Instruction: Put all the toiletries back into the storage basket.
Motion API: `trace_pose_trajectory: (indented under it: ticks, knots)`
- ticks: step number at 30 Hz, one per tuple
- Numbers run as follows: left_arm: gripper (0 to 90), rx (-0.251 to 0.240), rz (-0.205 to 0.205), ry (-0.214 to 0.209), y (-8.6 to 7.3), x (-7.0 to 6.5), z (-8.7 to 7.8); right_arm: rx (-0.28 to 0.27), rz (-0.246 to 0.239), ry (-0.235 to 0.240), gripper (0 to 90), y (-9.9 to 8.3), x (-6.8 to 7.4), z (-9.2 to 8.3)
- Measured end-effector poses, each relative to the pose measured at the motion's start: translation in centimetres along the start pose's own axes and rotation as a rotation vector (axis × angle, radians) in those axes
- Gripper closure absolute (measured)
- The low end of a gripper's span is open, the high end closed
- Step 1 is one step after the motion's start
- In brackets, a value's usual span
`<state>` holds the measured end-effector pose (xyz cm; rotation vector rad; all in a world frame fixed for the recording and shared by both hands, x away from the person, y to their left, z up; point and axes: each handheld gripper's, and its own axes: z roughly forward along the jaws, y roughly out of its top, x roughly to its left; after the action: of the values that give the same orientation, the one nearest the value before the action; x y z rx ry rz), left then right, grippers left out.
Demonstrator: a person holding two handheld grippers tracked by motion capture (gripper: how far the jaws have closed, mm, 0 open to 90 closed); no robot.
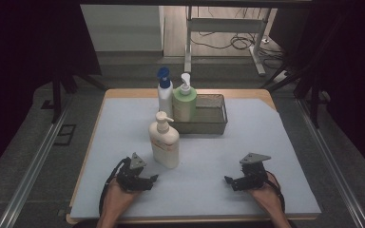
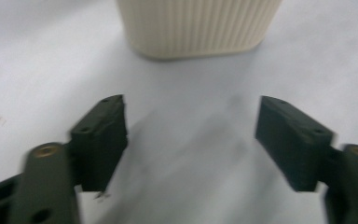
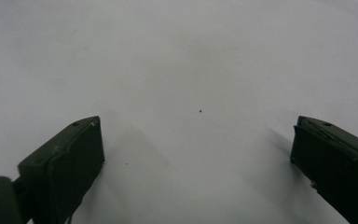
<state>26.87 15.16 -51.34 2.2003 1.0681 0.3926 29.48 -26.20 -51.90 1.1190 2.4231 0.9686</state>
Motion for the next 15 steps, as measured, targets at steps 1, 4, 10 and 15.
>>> trace_pose_trajectory:
  ticks: [1,4,10,15]
  knots:
    - [16.7,0.002,-0.005,0.002,-0.1,0.0,0.0,-0.002,0.0,0.0,1.9,0.0,0.0,-0.1]
    - [13.3,0.002,-0.011,0.005,-0.6,0.0,-0.1,-0.009,-0.007,0.003,0.8,0.2,0.1,-0.3]
    - [12.3,-0.003,-0.023,0.017,-1.2,-0.1,-0.3,-0.015,-0.035,0.023,0.0,0.6,0.5,-0.8]
    - [12.2,-0.013,-0.04,0.012,-1.9,0.0,-0.6,-0.036,-0.035,0.051,0.0,1.3,0.8,-1.2]
